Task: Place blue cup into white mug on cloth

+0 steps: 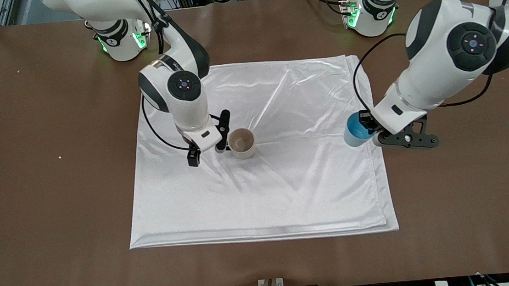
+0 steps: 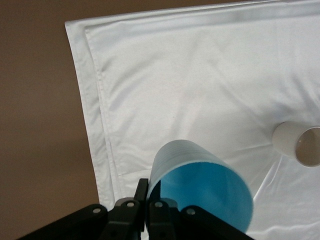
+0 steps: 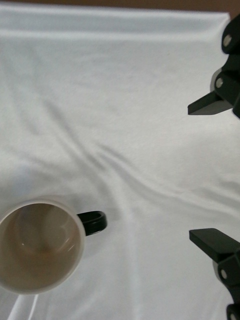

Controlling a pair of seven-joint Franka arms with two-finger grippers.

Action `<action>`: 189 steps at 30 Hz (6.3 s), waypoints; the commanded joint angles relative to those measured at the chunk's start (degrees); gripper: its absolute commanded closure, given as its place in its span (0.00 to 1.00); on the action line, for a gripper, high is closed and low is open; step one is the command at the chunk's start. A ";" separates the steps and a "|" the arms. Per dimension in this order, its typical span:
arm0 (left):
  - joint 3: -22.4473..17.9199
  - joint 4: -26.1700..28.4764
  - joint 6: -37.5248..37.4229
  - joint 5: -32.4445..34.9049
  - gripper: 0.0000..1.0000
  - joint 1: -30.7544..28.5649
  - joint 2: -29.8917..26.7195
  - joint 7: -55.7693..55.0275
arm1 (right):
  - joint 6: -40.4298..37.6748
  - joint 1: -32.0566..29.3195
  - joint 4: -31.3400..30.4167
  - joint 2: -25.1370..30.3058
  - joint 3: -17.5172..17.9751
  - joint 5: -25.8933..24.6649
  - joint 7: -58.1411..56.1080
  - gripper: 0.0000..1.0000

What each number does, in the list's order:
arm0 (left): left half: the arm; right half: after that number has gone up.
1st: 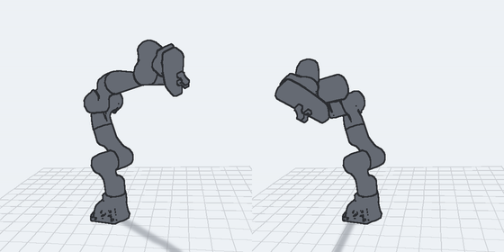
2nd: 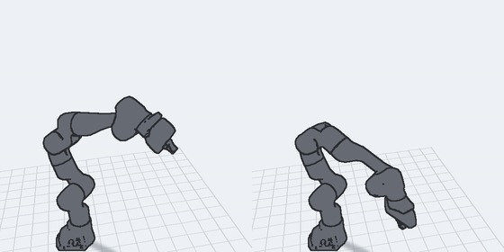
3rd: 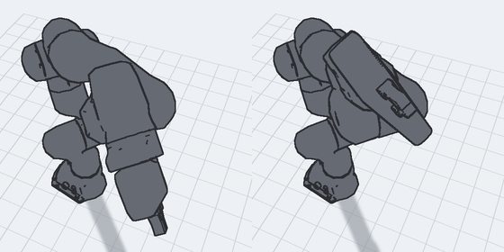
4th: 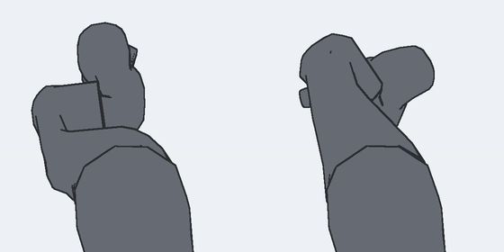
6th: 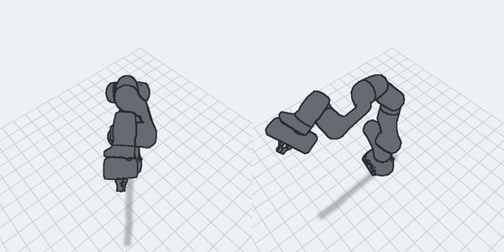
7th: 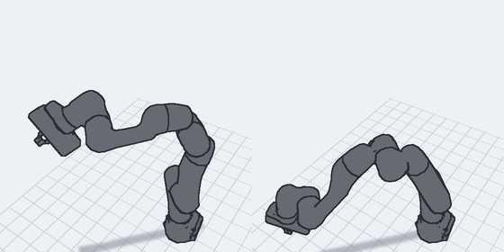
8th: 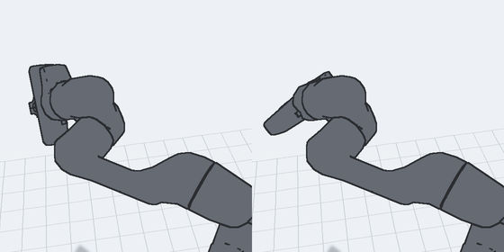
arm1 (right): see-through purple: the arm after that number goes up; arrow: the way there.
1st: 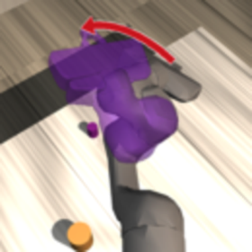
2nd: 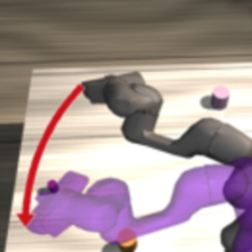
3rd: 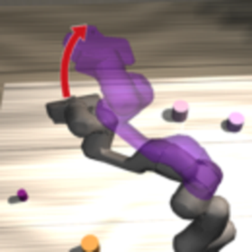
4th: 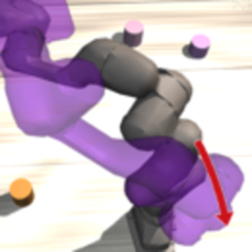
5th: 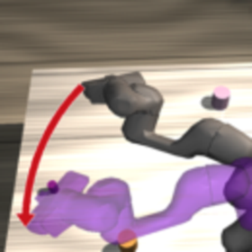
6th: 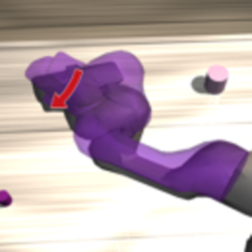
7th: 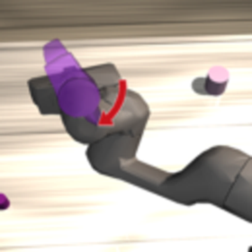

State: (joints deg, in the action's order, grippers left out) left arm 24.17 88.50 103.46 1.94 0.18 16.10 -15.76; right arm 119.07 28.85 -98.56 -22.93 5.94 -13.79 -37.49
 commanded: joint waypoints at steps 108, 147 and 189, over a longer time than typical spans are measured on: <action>-12.84 -7.90 15.03 4.22 0.00 27.60 11.86 -38.39 | -27.06 -31.75 7.60 23.89 -6.29 13.08 37.75 0.00; -18.02 -7.38 -6.25 0.88 0.00 5.53 -2.56 -7.53 | -25.47 -31.75 7.24 23.28 -6.21 13.00 41.09 0.00; -20.04 -2.19 -6.87 -3.08 0.00 0.70 -9.59 1.88 | -25.47 -31.40 7.07 23.19 -6.21 13.08 41.09 0.00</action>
State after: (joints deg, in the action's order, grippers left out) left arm 4.60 84.55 96.56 -0.37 0.90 8.21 -15.08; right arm 93.63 -2.82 -91.93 0.51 0.04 -1.34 2.60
